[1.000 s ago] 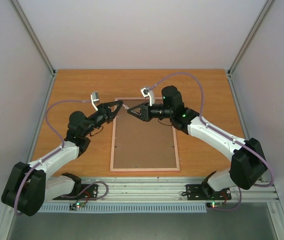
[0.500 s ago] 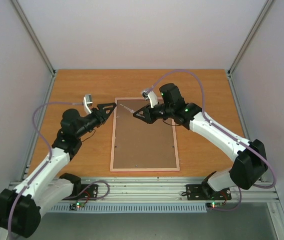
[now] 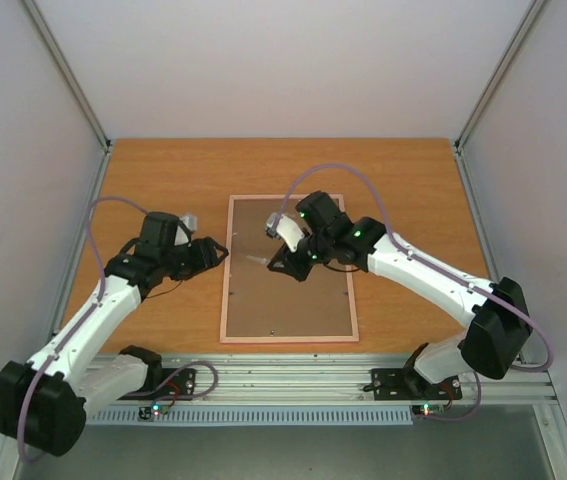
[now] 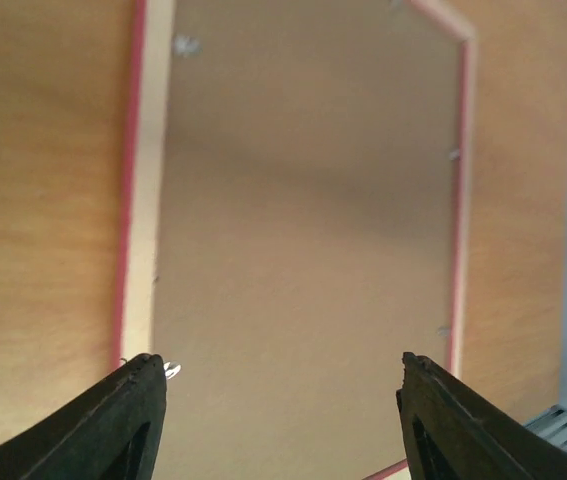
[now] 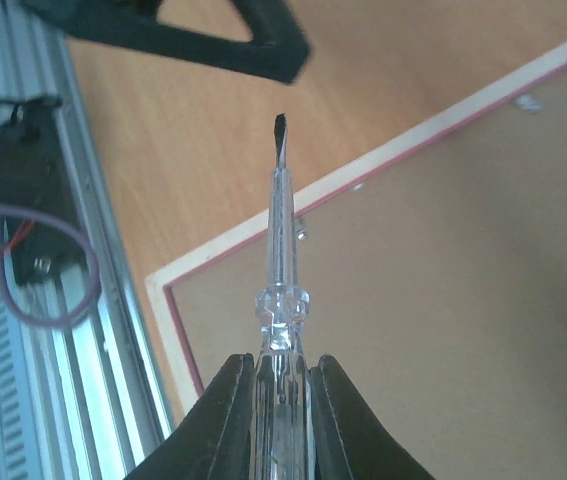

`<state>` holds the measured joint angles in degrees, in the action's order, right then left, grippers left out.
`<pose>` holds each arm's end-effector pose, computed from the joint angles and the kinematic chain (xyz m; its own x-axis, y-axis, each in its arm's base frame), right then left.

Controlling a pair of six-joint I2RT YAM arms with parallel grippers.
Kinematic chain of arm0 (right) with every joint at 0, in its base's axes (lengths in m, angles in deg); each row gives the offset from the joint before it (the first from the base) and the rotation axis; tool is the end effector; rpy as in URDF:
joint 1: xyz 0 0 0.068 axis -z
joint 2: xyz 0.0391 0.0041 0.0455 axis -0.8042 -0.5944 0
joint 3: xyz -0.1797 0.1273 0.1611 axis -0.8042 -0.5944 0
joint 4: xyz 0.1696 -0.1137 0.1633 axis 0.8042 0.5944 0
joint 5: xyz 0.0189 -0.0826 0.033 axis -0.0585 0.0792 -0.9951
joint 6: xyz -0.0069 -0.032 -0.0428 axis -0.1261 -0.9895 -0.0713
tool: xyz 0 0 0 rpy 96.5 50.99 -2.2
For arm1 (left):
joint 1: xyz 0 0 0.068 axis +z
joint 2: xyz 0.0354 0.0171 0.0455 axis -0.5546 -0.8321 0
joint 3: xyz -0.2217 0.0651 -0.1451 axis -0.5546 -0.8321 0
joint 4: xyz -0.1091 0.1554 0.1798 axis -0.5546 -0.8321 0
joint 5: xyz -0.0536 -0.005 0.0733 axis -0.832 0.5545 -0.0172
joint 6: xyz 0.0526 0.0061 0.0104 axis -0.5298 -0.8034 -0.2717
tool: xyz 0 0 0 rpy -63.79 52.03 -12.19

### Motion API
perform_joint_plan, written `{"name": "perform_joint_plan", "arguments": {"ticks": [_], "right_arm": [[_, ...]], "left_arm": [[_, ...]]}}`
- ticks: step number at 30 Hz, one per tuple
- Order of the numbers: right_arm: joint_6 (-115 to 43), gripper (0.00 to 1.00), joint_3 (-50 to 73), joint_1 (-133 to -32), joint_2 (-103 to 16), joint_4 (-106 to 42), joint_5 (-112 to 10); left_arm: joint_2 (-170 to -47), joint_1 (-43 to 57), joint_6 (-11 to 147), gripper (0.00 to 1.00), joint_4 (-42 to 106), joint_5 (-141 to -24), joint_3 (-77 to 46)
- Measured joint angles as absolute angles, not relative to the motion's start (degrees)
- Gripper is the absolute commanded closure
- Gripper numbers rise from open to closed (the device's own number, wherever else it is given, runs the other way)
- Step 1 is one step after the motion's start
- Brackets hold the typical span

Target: Take the photo out of the frame

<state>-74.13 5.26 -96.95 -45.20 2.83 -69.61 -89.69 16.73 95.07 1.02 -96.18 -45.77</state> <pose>0.2141 0.2240 0.2979 -0.0318 -0.6746 -0.7375 -0.9908 0.1185 -0.0656 0.1909 -0.0721 0.2557 -0.8448 -0.3533 -0.4019 -0.0028 0.7540 -0.6569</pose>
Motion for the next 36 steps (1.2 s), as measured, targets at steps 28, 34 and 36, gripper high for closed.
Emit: {"name": "perform_joint_plan", "arguments": {"ticks": [28, 34, 36], "right_arm": [[-83.7, 0.99, -0.8, -108.3, -57.5, -2.5, -63.9], [-81.3, 0.99, -0.8, -107.8, -61.1, -5.5, -61.5], [-80.8, 0.99, -0.8, -107.6, -61.6, -6.3, -61.1]], "left_arm": [[-117.0, 17.3, 85.9, 0.60, -5.2, -97.9, -42.6], [-121.1, 17.6, 84.5, 0.69, -4.3, -97.9, -40.7], [-121.9, 17.6, 84.1, 0.73, -4.1, -97.9, -40.6]]}}
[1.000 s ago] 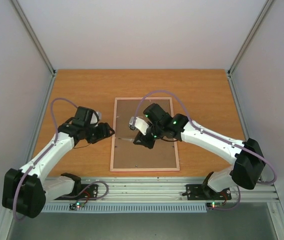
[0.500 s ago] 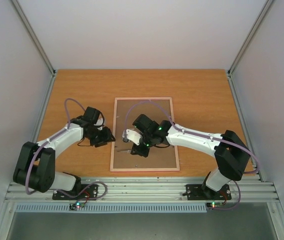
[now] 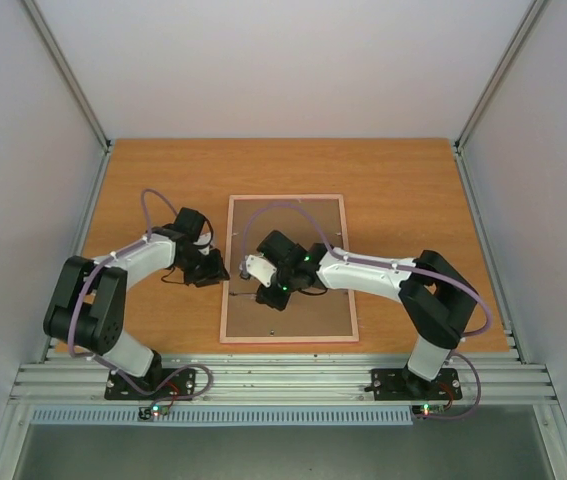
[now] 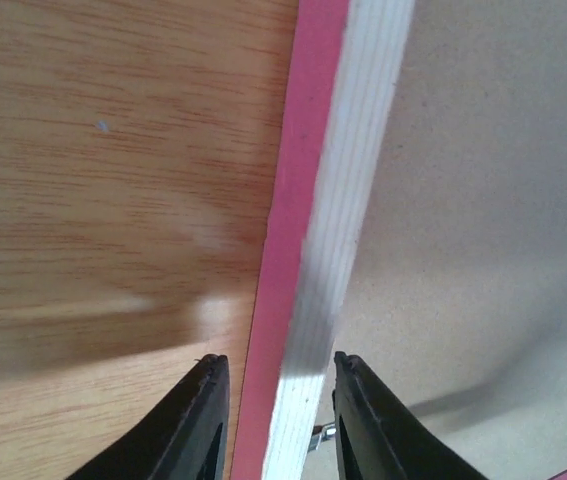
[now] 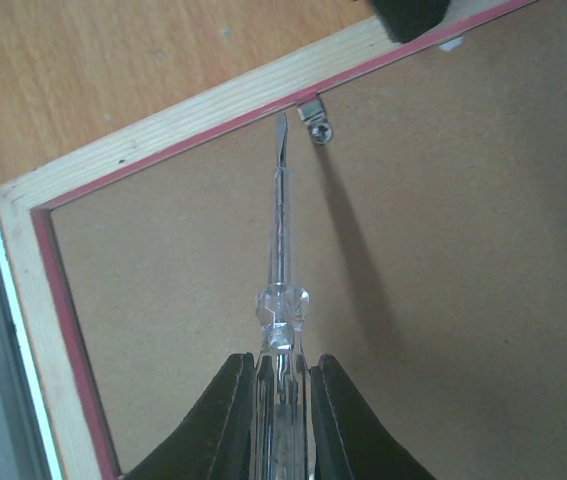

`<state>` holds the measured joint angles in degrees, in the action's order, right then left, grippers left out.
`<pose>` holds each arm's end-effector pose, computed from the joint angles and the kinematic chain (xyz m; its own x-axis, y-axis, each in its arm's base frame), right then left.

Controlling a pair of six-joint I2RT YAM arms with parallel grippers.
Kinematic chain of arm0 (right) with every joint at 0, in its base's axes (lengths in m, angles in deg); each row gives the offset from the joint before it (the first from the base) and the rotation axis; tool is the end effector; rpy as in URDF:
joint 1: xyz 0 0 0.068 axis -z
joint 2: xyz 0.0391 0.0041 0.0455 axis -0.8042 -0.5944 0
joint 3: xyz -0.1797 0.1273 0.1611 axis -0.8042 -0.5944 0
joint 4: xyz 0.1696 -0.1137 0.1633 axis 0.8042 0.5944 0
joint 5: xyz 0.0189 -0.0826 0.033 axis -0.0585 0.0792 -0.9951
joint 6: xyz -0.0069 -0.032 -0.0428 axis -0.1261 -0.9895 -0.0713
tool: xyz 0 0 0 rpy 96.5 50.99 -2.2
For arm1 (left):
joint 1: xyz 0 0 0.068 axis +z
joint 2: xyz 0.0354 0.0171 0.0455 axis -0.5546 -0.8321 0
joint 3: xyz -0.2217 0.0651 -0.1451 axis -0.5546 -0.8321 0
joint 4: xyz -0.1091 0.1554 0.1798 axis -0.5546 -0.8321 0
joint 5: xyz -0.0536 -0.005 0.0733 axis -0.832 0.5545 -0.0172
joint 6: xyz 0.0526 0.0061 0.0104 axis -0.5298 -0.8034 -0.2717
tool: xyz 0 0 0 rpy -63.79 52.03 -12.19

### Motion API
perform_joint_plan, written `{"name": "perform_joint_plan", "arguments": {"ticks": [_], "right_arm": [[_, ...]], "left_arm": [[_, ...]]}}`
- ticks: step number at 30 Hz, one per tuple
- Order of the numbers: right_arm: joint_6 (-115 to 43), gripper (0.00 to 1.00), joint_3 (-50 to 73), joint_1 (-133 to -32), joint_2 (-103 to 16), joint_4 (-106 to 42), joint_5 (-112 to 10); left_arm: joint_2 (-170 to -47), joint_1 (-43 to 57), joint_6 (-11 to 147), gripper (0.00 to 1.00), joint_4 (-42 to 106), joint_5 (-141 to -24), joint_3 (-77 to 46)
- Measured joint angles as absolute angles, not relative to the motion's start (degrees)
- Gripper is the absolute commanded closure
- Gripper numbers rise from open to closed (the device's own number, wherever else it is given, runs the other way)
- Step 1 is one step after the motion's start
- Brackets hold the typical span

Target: Take the photo out of the frame

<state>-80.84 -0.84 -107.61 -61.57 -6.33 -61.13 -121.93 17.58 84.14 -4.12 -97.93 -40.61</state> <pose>0.1949 0.2872 0.1843 0.1216 -0.8351 -0.5365 -0.9924 -0.0910 -0.0834 0.2483 -0.0866 0.1558 -0.9858 -0.1645 -0.0348 -0.1304 0.8783 -0.4601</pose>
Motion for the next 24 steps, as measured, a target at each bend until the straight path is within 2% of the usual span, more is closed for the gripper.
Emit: {"name": "perform_joint_plan", "arguments": {"ticks": [8, 24], "right_arm": [[-79.0, 0.99, -0.8, -106.2, -63.0, -9.1, -60.5], [-78.8, 0.99, -0.7, -105.6, -65.9, -11.5, -61.6]], "left_arm": [[-123.5, 17.6, 83.6, 0.78, -4.0, -98.1, -40.5], [-124.6, 17.6, 83.0, 0.80, -3.9, -99.2, -39.7]]}}
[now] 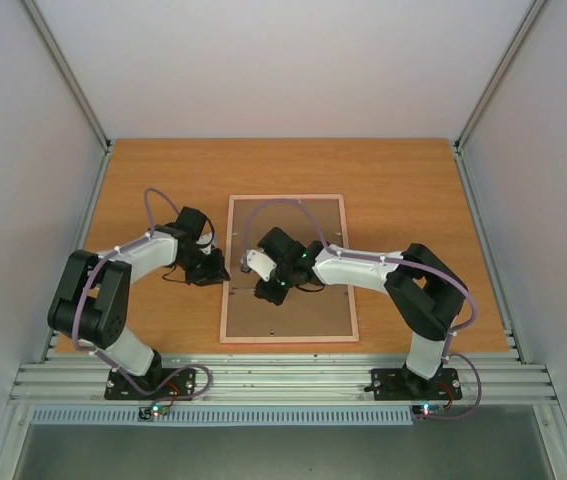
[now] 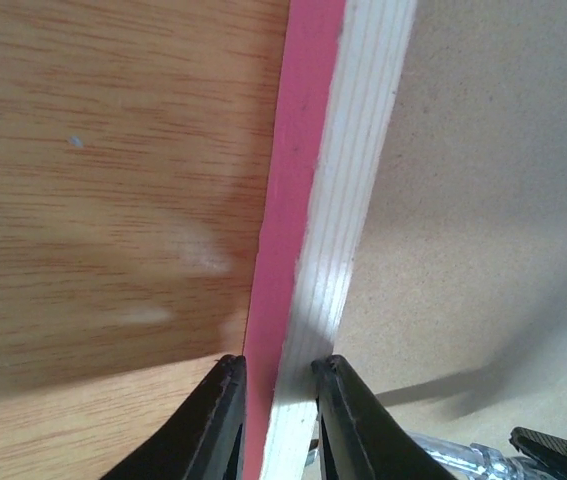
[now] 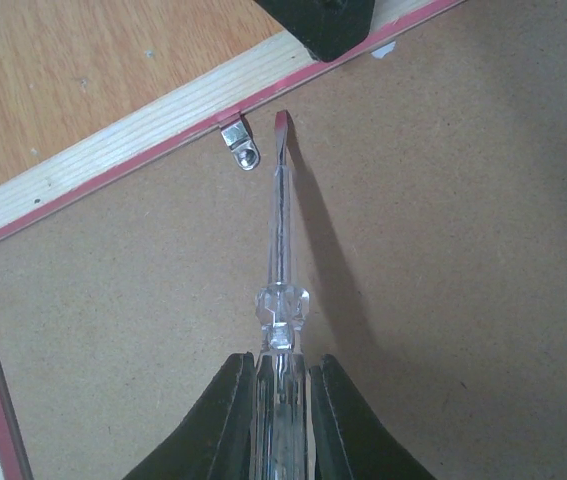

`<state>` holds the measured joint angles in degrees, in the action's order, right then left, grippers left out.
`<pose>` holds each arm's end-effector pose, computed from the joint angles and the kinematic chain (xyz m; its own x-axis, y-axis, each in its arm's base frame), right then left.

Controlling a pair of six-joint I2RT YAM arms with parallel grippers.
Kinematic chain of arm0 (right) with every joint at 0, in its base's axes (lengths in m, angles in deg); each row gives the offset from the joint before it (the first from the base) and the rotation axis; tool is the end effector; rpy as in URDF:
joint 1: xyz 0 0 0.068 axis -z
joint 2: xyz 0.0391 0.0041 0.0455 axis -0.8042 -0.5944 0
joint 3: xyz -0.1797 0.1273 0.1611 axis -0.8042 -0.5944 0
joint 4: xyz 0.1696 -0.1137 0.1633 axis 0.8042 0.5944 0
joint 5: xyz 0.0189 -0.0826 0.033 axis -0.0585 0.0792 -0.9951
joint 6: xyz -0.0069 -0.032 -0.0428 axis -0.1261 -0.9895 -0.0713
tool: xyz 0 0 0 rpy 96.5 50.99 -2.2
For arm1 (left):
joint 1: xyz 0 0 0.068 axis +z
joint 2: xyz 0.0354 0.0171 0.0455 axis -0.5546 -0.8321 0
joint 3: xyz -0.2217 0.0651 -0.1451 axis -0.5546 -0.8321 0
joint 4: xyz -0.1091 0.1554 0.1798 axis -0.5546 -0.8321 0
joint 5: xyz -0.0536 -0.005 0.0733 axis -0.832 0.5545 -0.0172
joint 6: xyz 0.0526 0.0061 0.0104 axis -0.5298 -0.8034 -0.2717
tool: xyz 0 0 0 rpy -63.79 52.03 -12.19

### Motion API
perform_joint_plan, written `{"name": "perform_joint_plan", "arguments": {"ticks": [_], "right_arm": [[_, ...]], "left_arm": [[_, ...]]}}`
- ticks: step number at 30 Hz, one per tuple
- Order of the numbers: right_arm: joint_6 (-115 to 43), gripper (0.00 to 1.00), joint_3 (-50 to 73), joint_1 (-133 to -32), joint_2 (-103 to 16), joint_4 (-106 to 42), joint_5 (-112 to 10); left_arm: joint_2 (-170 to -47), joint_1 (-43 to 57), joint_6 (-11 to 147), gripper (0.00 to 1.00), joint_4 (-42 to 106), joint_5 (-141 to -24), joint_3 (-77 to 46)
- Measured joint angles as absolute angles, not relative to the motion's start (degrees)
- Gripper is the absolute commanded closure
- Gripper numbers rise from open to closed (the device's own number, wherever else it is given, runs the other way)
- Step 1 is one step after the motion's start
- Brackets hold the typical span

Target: Take the photo out of the frame

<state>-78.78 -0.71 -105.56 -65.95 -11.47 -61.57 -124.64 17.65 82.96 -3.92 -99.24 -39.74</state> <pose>0.2132 0.2909 0.1642 0.0613 -0.8312 -0.5526 -0.9972 -0.0278 -0.0688 0.2536 -0.0886 0.1483 -0.9897 -0.1427 -0.0090 -0.1220 0.8757 -0.4671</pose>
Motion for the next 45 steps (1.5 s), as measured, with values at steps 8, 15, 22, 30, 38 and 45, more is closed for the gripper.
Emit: {"name": "perform_joint_plan", "arguments": {"ticks": [8, 15, 22, 30, 38, 45], "right_arm": [[-79.0, 0.99, -0.3, -105.4, -66.5, -11.2, -63.8], [-80.0, 0.99, 0.8, -105.3, -66.9, -9.4, -65.5], [-82.4, 0.99, 2.4, -105.3, -67.5, -5.4, -67.6], [-83.0, 0.99, 3.1, -105.3, -67.5, -3.4, -67.5], [-83.1, 0.99, 3.0, -105.3, -66.9, -2.6, -66.9], [-82.0, 0.99, 0.1, -104.0, -61.6, -2.0, -67.6]], "left_arm": [[-125.1, 17.7, 82.9, 0.81, -3.7, -99.9, -39.5], [-125.2, 17.8, 82.7, 0.83, -3.6, -100.2, -39.5], [-125.2, 17.8, 82.5, 0.83, -3.6, -100.2, -39.5], [-125.2, 17.8, 82.5, 0.83, -3.7, -100.2, -39.4], [-125.2, 17.8, 82.6, 0.72, -3.8, -99.8, -39.4], [-125.2, 17.7, 82.6, 0.60, -5.2, -99.2, -36.8]]}}
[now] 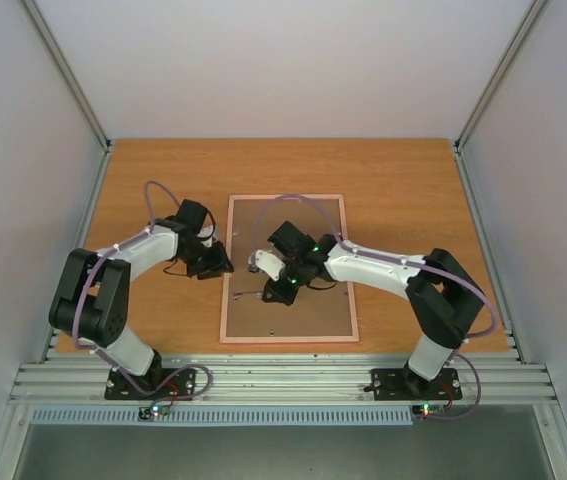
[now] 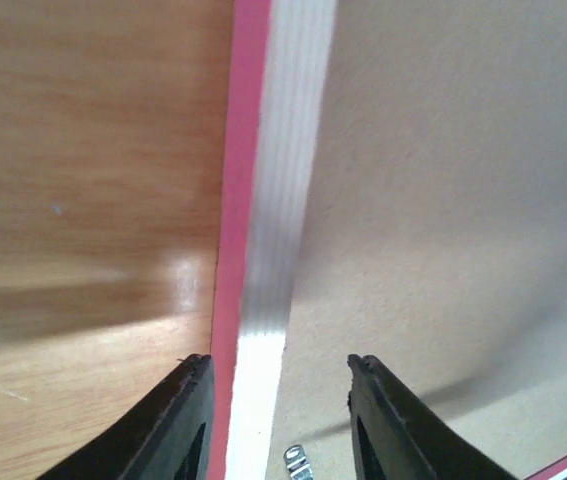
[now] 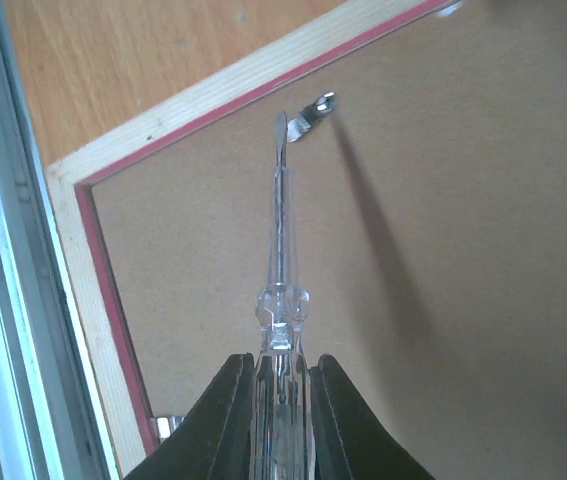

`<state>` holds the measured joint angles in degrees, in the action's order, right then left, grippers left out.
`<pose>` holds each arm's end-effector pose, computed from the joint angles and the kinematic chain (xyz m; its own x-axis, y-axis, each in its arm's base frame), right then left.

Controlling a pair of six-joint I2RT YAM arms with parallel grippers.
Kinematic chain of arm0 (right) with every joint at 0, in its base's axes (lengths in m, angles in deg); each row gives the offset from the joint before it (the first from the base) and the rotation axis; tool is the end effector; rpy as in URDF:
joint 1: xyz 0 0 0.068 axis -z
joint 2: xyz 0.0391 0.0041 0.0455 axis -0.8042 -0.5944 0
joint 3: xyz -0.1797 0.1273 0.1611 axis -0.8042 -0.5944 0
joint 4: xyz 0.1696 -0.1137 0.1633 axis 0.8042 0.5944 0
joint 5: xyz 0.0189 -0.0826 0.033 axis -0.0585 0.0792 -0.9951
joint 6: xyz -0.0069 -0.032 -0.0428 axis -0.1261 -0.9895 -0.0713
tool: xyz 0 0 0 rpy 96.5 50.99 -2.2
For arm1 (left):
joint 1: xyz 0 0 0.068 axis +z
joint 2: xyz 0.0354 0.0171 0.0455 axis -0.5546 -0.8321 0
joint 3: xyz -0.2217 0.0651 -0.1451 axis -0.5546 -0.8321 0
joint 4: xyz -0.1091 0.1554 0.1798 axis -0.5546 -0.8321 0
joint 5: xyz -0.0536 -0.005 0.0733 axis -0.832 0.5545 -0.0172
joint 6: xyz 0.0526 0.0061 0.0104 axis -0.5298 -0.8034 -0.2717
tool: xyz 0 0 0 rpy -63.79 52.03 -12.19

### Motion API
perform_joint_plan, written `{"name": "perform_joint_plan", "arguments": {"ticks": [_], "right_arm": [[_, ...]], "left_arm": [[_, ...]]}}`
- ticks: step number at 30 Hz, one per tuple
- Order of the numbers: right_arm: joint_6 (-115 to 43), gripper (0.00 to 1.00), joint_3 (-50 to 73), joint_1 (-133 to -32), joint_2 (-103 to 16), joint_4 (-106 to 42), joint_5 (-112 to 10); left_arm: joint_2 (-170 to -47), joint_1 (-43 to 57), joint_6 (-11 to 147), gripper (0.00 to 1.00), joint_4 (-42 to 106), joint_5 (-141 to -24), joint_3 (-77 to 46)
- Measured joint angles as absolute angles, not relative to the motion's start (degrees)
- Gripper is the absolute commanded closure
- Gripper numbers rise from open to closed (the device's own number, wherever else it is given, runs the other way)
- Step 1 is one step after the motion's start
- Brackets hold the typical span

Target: Take the photo out of the frame

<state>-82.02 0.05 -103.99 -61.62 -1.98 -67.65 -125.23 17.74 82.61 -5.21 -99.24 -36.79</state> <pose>0.2066 0.2729 0.1861 0.0673 -0.8267 -0.5586 -0.9952 -0.0954 0.0214 0.2630 -0.0908 0.1578 -0.9899 -0.1390 -0.0289 -0.1089 0.8740 -0.4736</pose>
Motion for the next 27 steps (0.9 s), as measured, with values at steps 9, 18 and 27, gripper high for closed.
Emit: {"name": "perform_joint_plan", "arguments": {"ticks": [9, 18, 27], "right_arm": [[-77.1, 0.99, -7.5, -93.5, -52.5, -9.1, -68.4], [-73.6, 0.99, -10.9, -90.4, -47.7, -16.0, -65.5], [-72.7, 0.99, -11.5, -90.1, -47.8, -18.4, -64.8]], "left_arm": [[-128.8, 17.7, 82.3, 0.45, -8.7, -96.6, -27.2], [-137.5, 17.7, 80.7, 0.43, -12.6, -91.4, -16.9], [-142.5, 17.7, 78.0, 0.53, -15.2, -87.8, -13.0]]}}
